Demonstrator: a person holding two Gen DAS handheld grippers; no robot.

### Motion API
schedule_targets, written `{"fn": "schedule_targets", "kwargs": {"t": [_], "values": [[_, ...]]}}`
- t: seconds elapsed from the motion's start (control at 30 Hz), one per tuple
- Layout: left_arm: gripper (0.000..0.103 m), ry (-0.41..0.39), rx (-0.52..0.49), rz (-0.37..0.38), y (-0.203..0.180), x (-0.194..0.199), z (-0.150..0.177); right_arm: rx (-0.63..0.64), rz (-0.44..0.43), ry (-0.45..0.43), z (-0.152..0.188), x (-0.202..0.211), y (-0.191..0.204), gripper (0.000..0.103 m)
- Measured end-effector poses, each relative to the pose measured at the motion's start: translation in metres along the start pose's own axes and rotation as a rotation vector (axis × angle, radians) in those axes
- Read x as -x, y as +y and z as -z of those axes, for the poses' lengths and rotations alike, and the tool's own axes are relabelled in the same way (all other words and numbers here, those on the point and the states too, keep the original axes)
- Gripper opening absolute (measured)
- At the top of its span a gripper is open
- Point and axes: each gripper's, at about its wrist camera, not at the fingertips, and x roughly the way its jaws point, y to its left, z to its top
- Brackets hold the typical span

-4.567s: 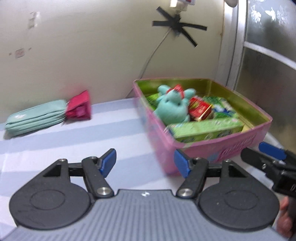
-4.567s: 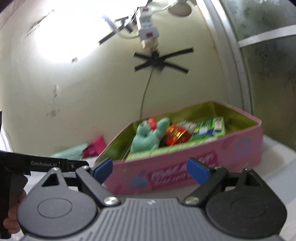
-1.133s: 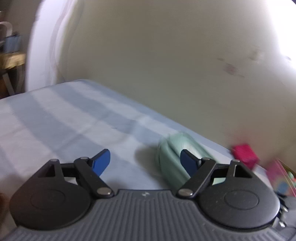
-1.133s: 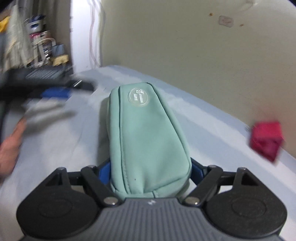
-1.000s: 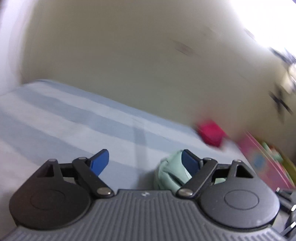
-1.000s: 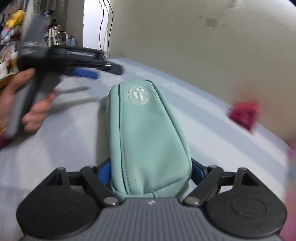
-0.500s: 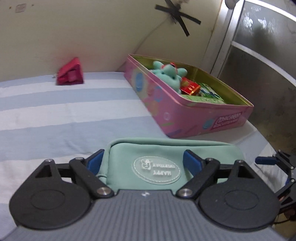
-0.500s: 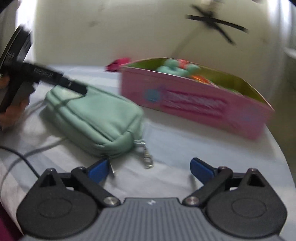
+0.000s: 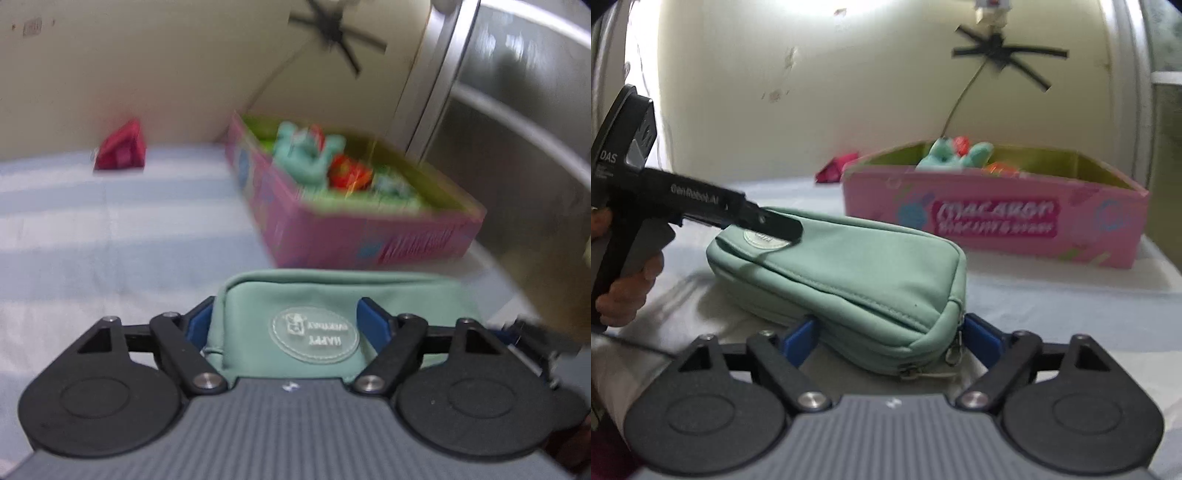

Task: Organize objects
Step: 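Lower the mint-green pouch into the pink tin and open the left gripper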

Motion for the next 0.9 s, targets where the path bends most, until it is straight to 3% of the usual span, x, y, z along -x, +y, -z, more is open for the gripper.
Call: {"fn": "schedule_targets", "kwargs": {"t": [0.13,0.27,0.4,0.5,0.6,0.67,0.73,0.9], "values": [[0.081,-0.131,-0.051,0.023,-0.021,0.018,-0.045,-0.014,0.018,-0.134,-0.029,0.017,-0.010,0.086],[0.081,-0.188,-0.110,0.024,-0.045,0.006,-0.080,-0.026,0.073,-0.188,-0.061,0.012,-0.040,0.085],[0.082,-0.147,-0.120,0.033,-0.058,-0.036,-0.096,-0.098,0.126,-0.154,-0.083,-0.012,-0.082,0.079],[0.081,-0.128,-0.138,0.011,-0.062,-0.068,-0.101,-0.138,0.211,-0.103,-0.090,-0.044,-0.107,0.062],[0.081,-0.061,-0.112,-0.055,-0.064,-0.106,-0.102,-0.176,0.377,-0.099,-0.092,-0.065,-0.121,0.064],[0.081,-0.041,-0.096,-0.062,-0.061,-0.113,-0.100,-0.223,0.370,-0.127,-0.088,-0.064,-0.127,0.065],[0.082,-0.040,-0.103,-0.067,-0.061,-0.114,-0.094,-0.229,0.358,-0.167,-0.080,-0.058,-0.124,0.076],[0.082,-0.040,-0.143,-0.084,-0.068,-0.104,-0.086,-0.225,0.353,-0.229,-0.066,-0.039,-0.106,0.077]]}}
